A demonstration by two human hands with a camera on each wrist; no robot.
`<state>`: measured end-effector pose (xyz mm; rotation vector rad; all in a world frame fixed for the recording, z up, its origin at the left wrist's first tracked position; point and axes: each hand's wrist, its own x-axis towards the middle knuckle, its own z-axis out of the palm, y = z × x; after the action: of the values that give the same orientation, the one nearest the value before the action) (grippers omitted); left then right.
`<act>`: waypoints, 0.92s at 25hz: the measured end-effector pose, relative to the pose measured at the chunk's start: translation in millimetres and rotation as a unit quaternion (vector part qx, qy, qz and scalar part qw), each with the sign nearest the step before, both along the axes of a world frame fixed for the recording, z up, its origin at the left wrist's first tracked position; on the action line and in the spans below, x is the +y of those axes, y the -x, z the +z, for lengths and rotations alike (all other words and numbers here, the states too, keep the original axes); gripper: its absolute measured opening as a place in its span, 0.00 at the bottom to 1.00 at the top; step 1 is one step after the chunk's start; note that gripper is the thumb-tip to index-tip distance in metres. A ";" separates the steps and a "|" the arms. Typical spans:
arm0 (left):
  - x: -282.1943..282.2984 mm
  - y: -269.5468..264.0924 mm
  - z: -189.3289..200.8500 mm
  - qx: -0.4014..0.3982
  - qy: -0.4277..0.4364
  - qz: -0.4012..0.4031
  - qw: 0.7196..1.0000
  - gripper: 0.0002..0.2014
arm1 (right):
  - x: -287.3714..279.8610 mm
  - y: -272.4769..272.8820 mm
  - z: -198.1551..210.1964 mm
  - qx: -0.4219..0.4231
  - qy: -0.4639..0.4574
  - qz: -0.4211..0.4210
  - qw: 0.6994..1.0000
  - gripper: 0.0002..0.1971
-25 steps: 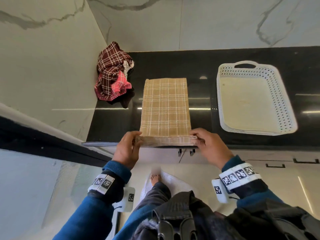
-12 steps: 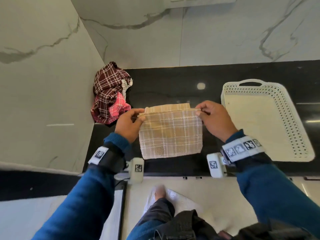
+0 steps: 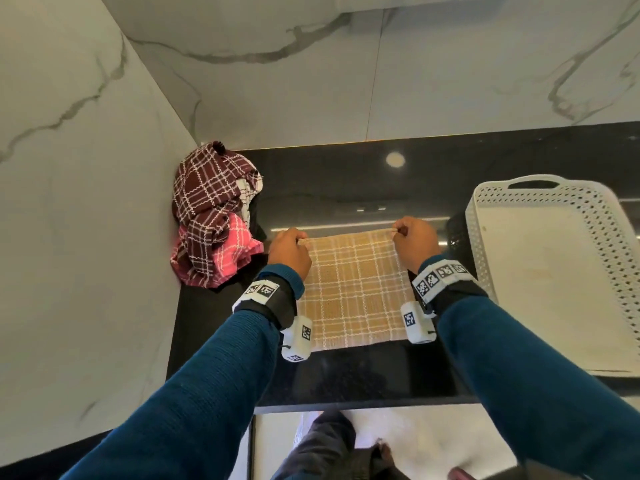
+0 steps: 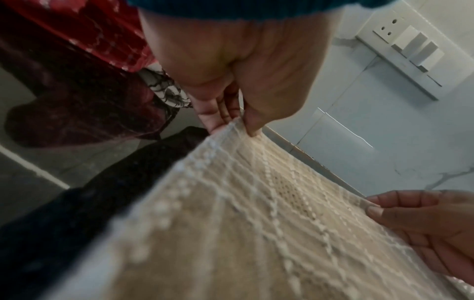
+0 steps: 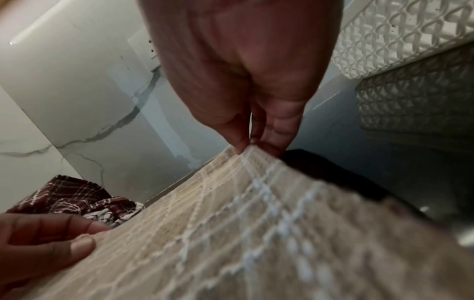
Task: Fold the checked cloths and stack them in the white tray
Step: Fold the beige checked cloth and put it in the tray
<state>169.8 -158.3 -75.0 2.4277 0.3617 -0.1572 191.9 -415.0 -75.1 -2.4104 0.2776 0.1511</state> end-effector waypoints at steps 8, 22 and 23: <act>-33.3 13.5 31.3 -0.057 -0.159 -0.193 0.966 0.27 | 39.0 21.1 25.7 -0.042 0.098 0.117 0.987 0.26; -13.8 68.4 12.7 0.083 -0.252 -0.333 0.905 0.34 | 36.9 76.4 19.2 0.158 0.280 0.202 0.925 0.41; -26.6 78.2 14.7 0.080 -0.228 -0.357 0.902 0.33 | 51.9 85.7 21.2 0.143 0.246 0.253 0.925 0.40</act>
<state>91.6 -184.9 -60.3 2.9120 -0.5051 -0.6561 106.2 -363.1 -54.0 -2.9119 -0.2181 0.7511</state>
